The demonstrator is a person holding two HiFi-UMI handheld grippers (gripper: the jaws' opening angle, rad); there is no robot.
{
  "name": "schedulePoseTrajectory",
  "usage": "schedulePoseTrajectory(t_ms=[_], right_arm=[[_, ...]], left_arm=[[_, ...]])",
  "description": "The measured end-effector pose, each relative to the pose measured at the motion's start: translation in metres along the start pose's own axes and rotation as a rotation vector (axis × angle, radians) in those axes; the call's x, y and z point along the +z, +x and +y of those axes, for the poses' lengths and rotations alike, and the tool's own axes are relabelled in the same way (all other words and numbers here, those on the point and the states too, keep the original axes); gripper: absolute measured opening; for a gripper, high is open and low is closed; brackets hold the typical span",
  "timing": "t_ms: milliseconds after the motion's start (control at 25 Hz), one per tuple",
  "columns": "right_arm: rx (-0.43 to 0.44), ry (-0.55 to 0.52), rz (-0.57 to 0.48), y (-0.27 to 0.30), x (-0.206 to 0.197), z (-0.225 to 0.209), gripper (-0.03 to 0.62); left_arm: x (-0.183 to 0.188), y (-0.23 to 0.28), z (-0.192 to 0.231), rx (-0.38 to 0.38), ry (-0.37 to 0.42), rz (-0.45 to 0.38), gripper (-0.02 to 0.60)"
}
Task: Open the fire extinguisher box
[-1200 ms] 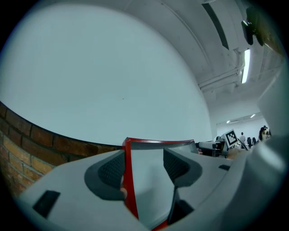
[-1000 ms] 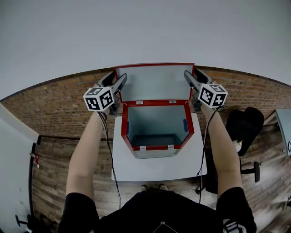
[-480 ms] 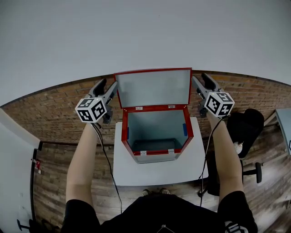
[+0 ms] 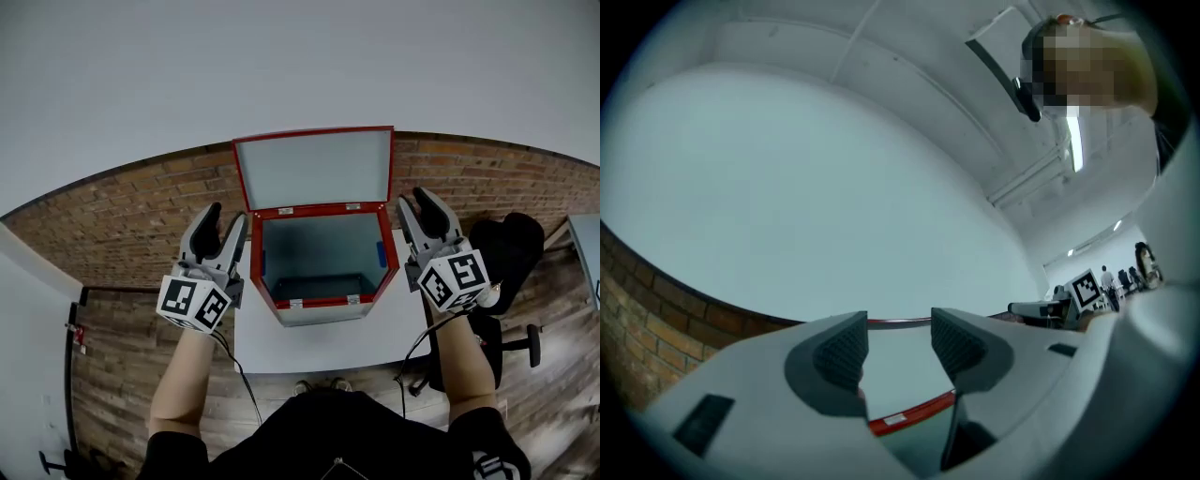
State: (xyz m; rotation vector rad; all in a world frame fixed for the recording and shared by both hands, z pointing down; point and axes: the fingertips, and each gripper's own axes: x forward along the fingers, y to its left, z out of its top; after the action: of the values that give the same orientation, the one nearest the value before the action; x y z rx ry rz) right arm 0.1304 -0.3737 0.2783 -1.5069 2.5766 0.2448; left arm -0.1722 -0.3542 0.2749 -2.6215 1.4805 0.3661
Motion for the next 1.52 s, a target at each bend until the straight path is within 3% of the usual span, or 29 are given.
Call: schedulePoseTrajectory(t_ms=[120,240,320,440,560,840,1520], right_arm=[[0.039,-0.027,0.006,-0.023,-0.013,0.033,0.091],[0.072,-0.055,0.034,-0.045,-0.035,0.065,0.052],[0.084,-0.070,0.057,-0.060,-0.055,0.083,0.041],[0.114,-0.029,0.115,-0.078,-0.091,0.103,0.030],[0.146,0.038,0.200,-0.093,-0.124,0.125,0.025],[0.181,0.177,0.272,-0.121,-0.169,0.165,0.020],[0.131,0.174,0.281,-0.129,-0.175,0.147,0.018]], left_arm=[[-0.022,-0.031,-0.022,0.029,-0.008,0.006,0.193],[-0.058,-0.057,-0.045,0.026,0.008,0.064,0.146],[-0.082,-0.072,-0.055,0.022,-0.025,0.102,0.121],[-0.114,-0.092,-0.071,0.019,-0.087,0.158,0.080],[-0.136,-0.108,-0.092,-0.007,-0.087,0.193,0.058],[-0.174,-0.135,-0.131,-0.074,-0.114,0.238,0.048],[-0.188,-0.131,-0.144,-0.098,-0.139,0.264,0.048]])
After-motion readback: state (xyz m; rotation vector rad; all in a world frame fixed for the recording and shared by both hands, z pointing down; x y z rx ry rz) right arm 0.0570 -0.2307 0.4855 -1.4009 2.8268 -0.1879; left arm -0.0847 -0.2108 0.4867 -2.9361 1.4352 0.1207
